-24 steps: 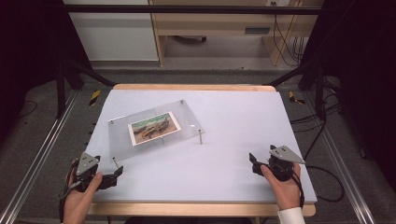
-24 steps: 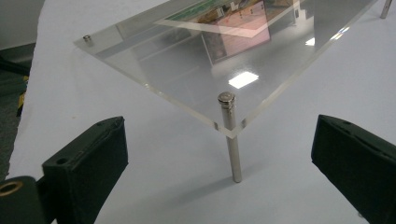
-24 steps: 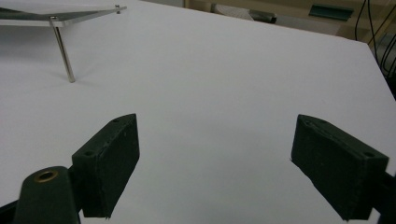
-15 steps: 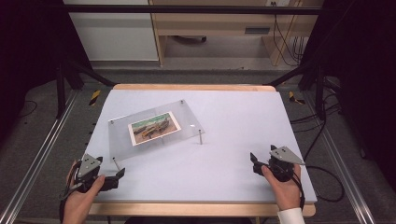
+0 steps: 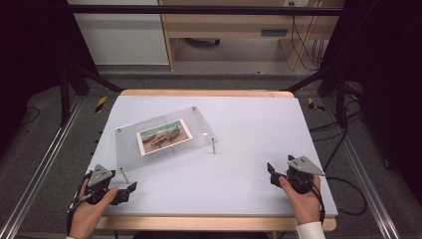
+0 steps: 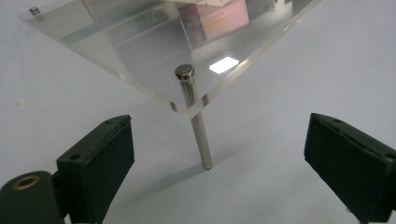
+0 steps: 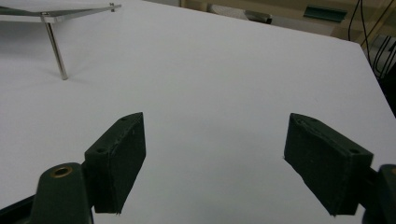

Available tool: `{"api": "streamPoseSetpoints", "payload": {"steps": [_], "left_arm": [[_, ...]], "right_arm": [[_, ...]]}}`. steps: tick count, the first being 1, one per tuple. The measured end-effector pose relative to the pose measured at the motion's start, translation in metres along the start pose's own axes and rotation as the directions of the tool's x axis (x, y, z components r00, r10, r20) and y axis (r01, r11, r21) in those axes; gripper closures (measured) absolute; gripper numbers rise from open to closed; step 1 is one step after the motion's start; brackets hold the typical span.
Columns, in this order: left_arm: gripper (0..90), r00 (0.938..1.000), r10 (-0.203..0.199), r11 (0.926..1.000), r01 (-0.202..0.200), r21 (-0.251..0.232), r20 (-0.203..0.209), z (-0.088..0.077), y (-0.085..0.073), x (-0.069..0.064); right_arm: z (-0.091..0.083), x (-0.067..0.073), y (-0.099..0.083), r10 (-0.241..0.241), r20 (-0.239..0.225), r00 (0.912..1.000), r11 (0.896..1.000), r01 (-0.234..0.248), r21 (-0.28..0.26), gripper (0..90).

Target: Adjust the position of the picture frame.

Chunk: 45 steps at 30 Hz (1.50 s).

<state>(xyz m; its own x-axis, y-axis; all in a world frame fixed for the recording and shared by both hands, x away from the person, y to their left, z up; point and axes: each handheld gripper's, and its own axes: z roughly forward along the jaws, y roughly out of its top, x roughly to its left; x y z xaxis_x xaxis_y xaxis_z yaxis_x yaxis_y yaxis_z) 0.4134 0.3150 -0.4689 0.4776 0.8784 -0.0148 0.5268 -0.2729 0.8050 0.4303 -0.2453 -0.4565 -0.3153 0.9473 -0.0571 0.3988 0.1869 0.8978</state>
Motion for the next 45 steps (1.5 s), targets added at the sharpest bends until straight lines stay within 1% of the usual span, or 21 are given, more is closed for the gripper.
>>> {"api": "streamPoseSetpoints", "payload": {"steps": [5, 6, 8, 9, 10, 11, 12, 14, 16, 17, 18, 20, 22, 25, 29, 35, 38, 39, 41, 42, 45], "left_arm": [[14.7, 1.0000, -0.003, 1.0000, 0.003, -0.007, 0.006, 0.003, 0.002, -0.001], [17.8, 0.9994, -0.034, 0.9993, 0.034, -0.016, 0.002, 0.004, 0.002, 0.000], [22.1, 0.9982, -0.060, 0.9978, 0.059, -0.030, -0.002, 0.004, 0.002, 0.002], [25.9, 0.9982, -0.060, 0.9978, 0.059, -0.030, -0.002, 0.004, 0.002, 0.002], [30.3, 0.9965, -0.083, 0.9955, 0.082, -0.046, -0.007, 0.004, 0.002, 0.005], [34.7, 0.9965, -0.083, 0.9955, 0.082, -0.046, -0.007, 0.004, 0.002, 0.005], [34.7, 0.9958, -0.091, 0.9946, 0.091, -0.050, -0.006, 0.004, 0.001, 0.006], [43.0, 0.9930, -0.118, 0.9909, 0.117, -0.065, -0.006, 0.004, 0.001, 0.008], [56.0, 0.9908, -0.135, 0.9877, 0.135, -0.079, -0.001, 0.005, 0.000, 0.009], [59.7, 0.9908, -0.135, 0.9877, 0.135, -0.079, -0.001, 0.005, 0.000, 0.009], [59.7, 0.9906, -0.137, 0.9874, 0.137, -0.081, 0.004, 0.005, 0.000, 0.009], [68.9, 0.9895, -0.144, 0.9858, 0.144, -0.085, 0.006, 0.005, 0.001, 0.009], [71.1, 0.9892, -0.146, 0.9857, 0.146, -0.083, 0.007, 0.005, 0.000, 0.009], [80.9, 0.9840, -0.177, 0.9810, 0.178, -0.077, 0.019, 0.005, 0.000, 0.012], [83.3, 0.9817, -0.189, 0.9790, 0.190, -0.074, 0.022, 0.005, 0.001, 0.012], [84.1, 0.9769, -0.211, 0.9738, 0.213, -0.081, 0.035, 0.003, 0.003, 0.014], [84.1, 0.9695, -0.239, 0.9652, 0.243, -0.096, 0.053, 0.001, 0.005, 0.018], [84.1, 0.9695, -0.239, 0.9652, 0.243, -0.096, 0.053, 0.001, 0.005, 0.018], [84.1, 0.9664, -0.250, 0.9620, 0.255, -0.098, 0.059, 0.000, 0.007, 0.019], [84.0, 0.9649, -0.254, 0.9604, 0.260, -0.101, 0.067, -0.001, 0.007, 0.020], [83.9, 0.9590, -0.270, 0.9548, 0.278, -0.105, 0.086, -0.002, 0.008, 0.022]], "right_arm": [[0.001, 0.000, -0.001, -0.002, -0.002, 1.0000, 1.000, 0.002, 0.009, 21.3], [0.001, 0.001, 0.000, 0.000, -0.004, 1.0000, 1.000, 0.000, 0.012, 21.4], [0.001, 0.002, -0.001, 0.002, -0.005, 1.0000, 1.000, -0.002, 0.012, 21.5], [0.001, 0.002, 0.000, 0.000, -0.007, 1.0000, 1.000, 0.000, 0.011, 21.6], [0.001, 0.002, -0.001, -0.003, -0.007, 1.0000, 1.000, 0.003, 0.010, 21.6], [0.002, 0.002, -0.001, -0.002, -0.007, 1.0000, 1.000, 0.002, 0.010, 21.6], [0.002, 0.002, -0.001, -0.002, -0.007, 1.0000, 1.000, 0.002, 0.010, 21.6], [0.002, 0.002, -0.001, -0.003, -0.008, 1.0000, 1.000, 0.003, 0.011, 21.7], [0.002, 0.002, -0.001, 0.002, -0.011, 0.9999, 1.000, -0.001, 0.014, 21.7], [0.002, 0.002, -0.001, 0.002, -0.011, 0.9999, 1.000, -0.001, 0.014, 21.7], [0.002, 0.002, -0.001, 0.002, -0.012, 0.9999, 1.000, -0.002, 0.014, 21.7], [0.002, 0.002, -0.001, 0.007, -0.013, 0.9999, 1.000, -0.006, 0.016, 21.8], [0.003, 0.002, -0.001, 0.006, -0.012, 0.9999, 1.000, -0.005, 0.017, 21.7], [0.004, 0.003, -0.001, 0.006, -0.010, 0.9999, 1.000, -0.006, 0.020, 21.8], [0.005, 0.004, -0.002, 0.004, -0.012, 0.9999, 1.000, -0.004, 0.026, 21.7], [0.007, 0.009, -0.001, -0.025, -0.021, 0.9995, 0.999, 0.026, 0.033, 22.6], [0.007, 0.019, 0.005, -0.051, -0.045, 0.9977, 0.998, 0.053, 0.028, 22.7], [0.007, 0.019, 0.005, -0.051, -0.045, 0.9977, 0.998, 0.053, 0.028, 22.7], [0.008, 0.028, 0.009, -0.069, -0.057, 0.9960, 0.997, 0.070, 0.030, 23.0], [0.012, 0.038, 0.016, -0.080, -0.082, 0.9934, 0.996, 0.083, 0.028, 23.6], [0.022, 0.055, 0.030, -0.112, -0.129, 0.9852, 0.993, 0.117, 0.033, 28.0]]}}
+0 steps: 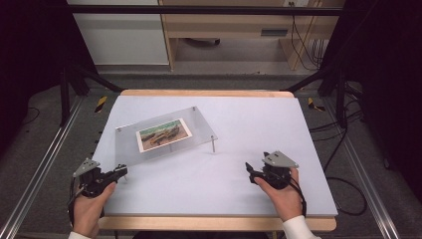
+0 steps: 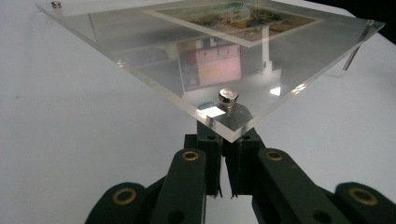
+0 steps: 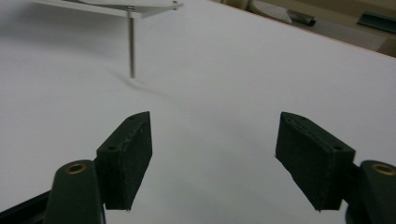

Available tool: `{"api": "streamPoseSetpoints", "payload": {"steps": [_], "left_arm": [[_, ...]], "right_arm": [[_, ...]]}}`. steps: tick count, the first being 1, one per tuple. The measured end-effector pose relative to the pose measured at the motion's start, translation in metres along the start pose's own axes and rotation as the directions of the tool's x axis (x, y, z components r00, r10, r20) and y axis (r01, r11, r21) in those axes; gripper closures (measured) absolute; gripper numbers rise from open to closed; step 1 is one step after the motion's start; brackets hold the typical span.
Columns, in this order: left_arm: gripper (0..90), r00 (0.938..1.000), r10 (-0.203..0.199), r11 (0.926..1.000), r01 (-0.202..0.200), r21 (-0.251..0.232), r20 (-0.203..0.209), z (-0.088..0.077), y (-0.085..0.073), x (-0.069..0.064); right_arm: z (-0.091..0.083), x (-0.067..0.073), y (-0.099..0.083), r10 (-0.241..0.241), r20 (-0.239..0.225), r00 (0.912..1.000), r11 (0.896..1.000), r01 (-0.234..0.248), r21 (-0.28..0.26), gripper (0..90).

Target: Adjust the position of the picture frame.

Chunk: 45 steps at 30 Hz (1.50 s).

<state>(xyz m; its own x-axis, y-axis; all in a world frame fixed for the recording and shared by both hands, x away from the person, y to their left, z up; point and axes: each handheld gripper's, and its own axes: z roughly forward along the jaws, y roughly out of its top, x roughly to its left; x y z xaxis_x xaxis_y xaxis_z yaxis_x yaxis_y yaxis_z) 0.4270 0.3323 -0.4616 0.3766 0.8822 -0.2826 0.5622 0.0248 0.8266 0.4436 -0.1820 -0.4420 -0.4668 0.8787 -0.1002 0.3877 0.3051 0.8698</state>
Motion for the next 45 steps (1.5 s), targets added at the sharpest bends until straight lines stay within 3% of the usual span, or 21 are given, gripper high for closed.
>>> {"api": "streamPoseSetpoints", "payload": {"steps": [5, 6, 8, 9, 13, 15, 21, 31, 45], "left_arm": [[83.8, 0.9995, -0.025, 0.9994, 0.025, -0.024, 0.020, -0.002, 0.003, 0.001], [83.8, 0.9995, -0.025, 0.9994, 0.025, -0.024, 0.020, -0.002, 0.003, 0.001], [83.7, 0.9989, -0.038, 0.9988, 0.039, -0.029, 0.029, -0.002, 0.004, 0.002], [83.7, 0.9989, -0.038, 0.9988, 0.039, -0.029, 0.029, -0.002, 0.004, 0.002], [83.9, 0.9987, -0.040, 0.9985, 0.041, -0.037, 0.033, -0.004, 0.007, 0.002], [83.9, 0.9988, -0.036, 0.9986, 0.038, -0.038, 0.033, -0.004, 0.007, 0.001], [84.0, 0.9987, -0.038, 0.9984, 0.039, -0.042, 0.035, -0.004, 0.007, 0.001], [84.2, 0.9990, -0.028, 0.9988, 0.029, -0.040, 0.036, -0.004, 0.007, -0.001], [84.3, 0.9993, -0.021, 0.9986, 0.023, -0.048, 0.029, -0.005, 0.007, -0.001]], "right_arm": [[0.028, 0.019, 0.024, -0.010, -0.088, 0.9961, 0.999, 0.012, 0.030, 40.1], [0.028, 0.019, 0.024, -0.010, -0.088, 0.9961, 0.999, 0.012, 0.030, 40.1], [0.048, 0.025, 0.034, 0.000, -0.131, 0.9914, 0.998, 0.007, 0.054, 46.5], [0.048, 0.025, 0.034, 0.000, -0.131, 0.9914, 0.998, 0.007, 0.054, 46.5], [0.079, 0.030, 0.048, 0.030, -0.174, 0.9842, 0.997, -0.017, 0.073, 57.1], [0.084, 0.032, 0.050, 0.031, -0.176, 0.9839, 0.997, -0.019, 0.069, 59.0], [0.110, 0.045, 0.060, 0.079, -0.220, 0.9722, 0.996, -0.069, 0.053, 66.2], [0.128, 0.045, 0.060, 0.136, -0.233, 0.9629, 0.991, -0.131, 0.037, 76.1], [0.132, 0.042, 0.067, 0.114, -0.249, 0.9618, 0.993, -0.119, -0.004, 78.9]]}}
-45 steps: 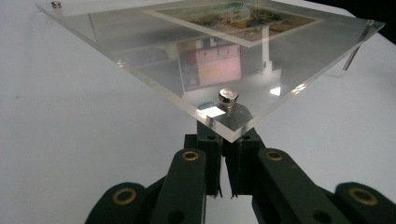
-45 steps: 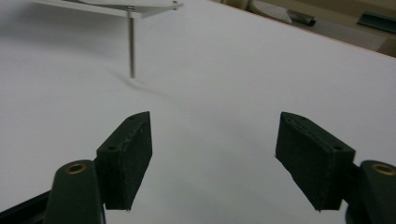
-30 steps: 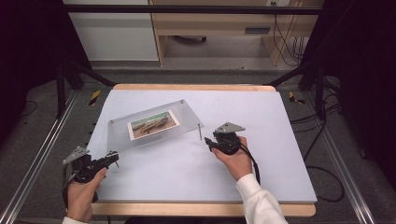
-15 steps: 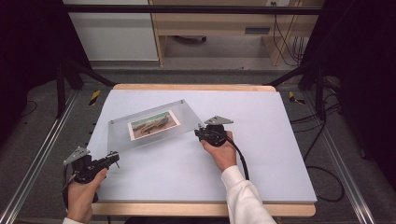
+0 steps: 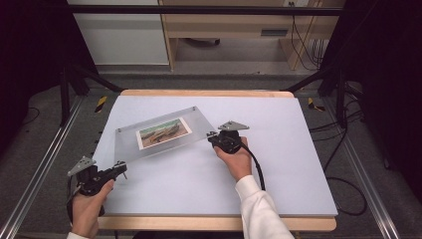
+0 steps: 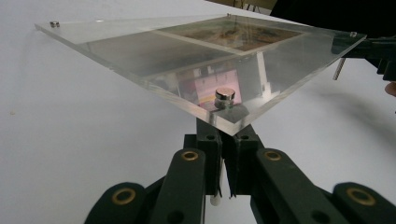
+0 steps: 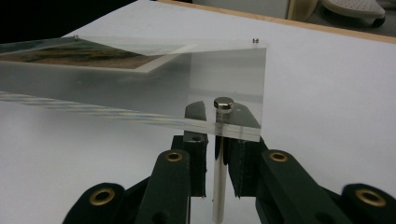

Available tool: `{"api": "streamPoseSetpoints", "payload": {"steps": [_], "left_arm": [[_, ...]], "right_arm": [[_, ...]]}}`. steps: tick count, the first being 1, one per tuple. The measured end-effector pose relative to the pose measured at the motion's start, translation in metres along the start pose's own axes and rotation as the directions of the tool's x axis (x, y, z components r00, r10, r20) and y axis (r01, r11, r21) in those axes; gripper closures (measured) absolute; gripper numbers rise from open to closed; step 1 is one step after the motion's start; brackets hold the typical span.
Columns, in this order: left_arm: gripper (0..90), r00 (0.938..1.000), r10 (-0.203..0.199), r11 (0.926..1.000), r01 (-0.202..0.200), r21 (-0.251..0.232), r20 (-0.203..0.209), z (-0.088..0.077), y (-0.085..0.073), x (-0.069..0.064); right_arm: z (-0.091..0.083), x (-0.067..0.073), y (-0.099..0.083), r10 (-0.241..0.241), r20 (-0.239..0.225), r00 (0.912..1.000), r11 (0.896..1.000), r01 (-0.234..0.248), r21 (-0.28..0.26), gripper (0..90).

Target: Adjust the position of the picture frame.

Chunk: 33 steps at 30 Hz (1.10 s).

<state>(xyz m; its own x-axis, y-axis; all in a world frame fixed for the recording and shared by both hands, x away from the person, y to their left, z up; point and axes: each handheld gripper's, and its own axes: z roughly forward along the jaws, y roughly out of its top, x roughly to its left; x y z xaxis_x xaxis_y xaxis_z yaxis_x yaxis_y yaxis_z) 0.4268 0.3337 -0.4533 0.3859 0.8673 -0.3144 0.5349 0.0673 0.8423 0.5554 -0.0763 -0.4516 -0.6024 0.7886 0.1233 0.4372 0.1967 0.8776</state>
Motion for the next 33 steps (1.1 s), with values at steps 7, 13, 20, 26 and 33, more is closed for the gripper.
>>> {"api": "streamPoseSetpoints", "payload": {"steps": [7, 13, 20, 26, 33], "left_arm": [[84.3, 1.0000, 0.009, 1.0000, -0.009, 0.003, -0.002, 0.000, 0.000, 0.000], [84.0, 0.9999, 0.011, 0.9999, -0.011, 0.003, -0.004, 0.001, -0.001, 0.000], [78.2, 0.9995, 0.028, 0.9995, -0.028, -0.012, -0.014, 0.008, 0.000, -0.002], [74.2, 0.9981, 0.052, 0.9983, -0.053, -0.026, -0.032, 0.012, 0.001, -0.003], [83.3, 0.9988, 0.027, 0.9990, -0.029, -0.035, -0.042, 0.012, 0.002, 0.000]], "right_arm": [[0.002, -0.004, 0.002, 0.004, -0.014, 0.9999, 1.000, -0.004, -0.003, 84.5], [0.002, -0.003, 0.002, 0.002, -0.014, 0.9999, 1.000, -0.002, 0.002, 84.8], [0.002, -0.004, 0.002, 0.008, -0.021, 0.9998, 1.000, -0.008, 0.011, 84.8], [0.002, -0.004, 0.001, 0.003, -0.021, 0.9998, 1.000, -0.003, 0.018, 84.8], [0.003, -0.002, 0.001, 0.015, -0.022, 0.9996, 1.000, -0.015, 0.017, 84.7]]}}
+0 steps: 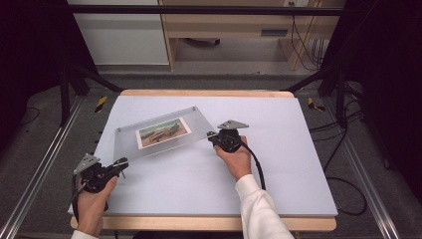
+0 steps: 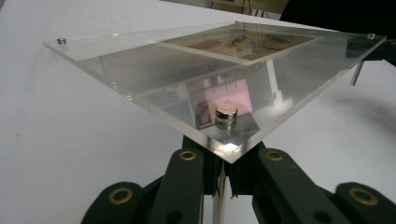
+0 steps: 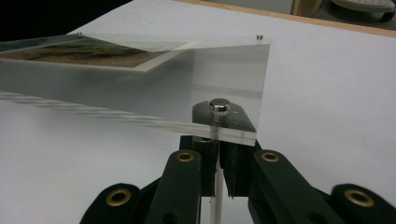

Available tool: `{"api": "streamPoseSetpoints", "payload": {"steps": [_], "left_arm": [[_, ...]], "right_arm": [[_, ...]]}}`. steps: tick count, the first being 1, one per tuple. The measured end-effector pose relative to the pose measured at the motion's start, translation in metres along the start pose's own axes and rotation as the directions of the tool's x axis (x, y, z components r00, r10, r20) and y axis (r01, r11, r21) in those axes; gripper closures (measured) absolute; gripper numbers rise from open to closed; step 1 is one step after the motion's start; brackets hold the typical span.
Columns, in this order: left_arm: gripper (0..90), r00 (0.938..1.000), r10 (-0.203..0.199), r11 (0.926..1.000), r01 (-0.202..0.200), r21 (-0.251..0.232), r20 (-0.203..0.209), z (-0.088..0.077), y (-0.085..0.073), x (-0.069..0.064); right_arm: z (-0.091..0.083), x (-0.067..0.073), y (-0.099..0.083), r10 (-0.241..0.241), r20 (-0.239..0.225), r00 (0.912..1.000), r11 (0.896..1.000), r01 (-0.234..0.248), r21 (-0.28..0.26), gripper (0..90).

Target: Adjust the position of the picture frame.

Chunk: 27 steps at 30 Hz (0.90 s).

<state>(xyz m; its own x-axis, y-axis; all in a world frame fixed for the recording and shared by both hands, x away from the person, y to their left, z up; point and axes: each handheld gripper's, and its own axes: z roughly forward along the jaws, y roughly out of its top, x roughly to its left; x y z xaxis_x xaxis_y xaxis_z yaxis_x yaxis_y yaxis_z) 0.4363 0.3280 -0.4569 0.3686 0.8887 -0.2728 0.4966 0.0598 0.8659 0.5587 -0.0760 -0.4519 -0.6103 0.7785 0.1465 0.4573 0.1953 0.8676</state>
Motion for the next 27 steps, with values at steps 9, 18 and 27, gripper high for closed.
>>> {"api": "streamPoseSetpoints", "payload": {"steps": [9, 18, 27], "left_arm": [[83.7, 0.9998, 0.016, 0.9996, -0.015, 0.025, -0.015, 0.0004, -0.0008, -0.0009], [83.3, 0.9999, 0.006, 0.9998, -0.006, 0.021, -0.011, 0.0008, -0.0008, -0.0007], [83.9, 0.9993, 0.026, 0.9997, -0.026, -0.005, -0.027, -0.0014, 0.0034, 0.0008]], "right_arm": [[0.0008, -0.0009, -0.0010, 0.006, -0.001, 1.0000, 1.000, -0.006, 0.010, 80.5], [0.0017, 0.0006, -0.0010, -0.008, -0.001, 1.0000, 1.000, 0.008, 0.012, 84.9], [0.0015, 0.0040, 0.0003, -0.006, 0.012, 0.9999, 1.000, 0.006, 0.002, 85.1]]}}
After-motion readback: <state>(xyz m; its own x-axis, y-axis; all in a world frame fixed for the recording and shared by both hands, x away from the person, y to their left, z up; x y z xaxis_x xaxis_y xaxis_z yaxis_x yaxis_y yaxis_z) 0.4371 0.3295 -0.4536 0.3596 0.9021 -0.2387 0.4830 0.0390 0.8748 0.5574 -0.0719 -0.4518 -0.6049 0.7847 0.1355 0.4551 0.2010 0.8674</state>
